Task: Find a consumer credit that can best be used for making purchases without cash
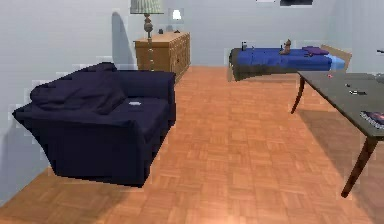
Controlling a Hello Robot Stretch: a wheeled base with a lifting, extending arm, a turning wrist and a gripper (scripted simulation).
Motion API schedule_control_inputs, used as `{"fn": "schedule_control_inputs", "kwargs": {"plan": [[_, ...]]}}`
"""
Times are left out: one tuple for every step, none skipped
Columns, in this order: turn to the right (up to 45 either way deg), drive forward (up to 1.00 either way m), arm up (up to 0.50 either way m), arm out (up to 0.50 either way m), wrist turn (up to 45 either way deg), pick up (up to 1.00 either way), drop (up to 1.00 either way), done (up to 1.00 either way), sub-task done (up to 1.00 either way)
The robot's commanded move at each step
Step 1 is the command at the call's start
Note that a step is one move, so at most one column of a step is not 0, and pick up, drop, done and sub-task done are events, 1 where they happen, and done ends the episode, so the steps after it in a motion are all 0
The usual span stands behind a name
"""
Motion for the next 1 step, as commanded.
{"fn": "schedule_control_inputs", "kwargs": {"plan": [[0.0,0.75,0.00,0.00,0.0,0.00,0.00,0.00,0.00]]}}
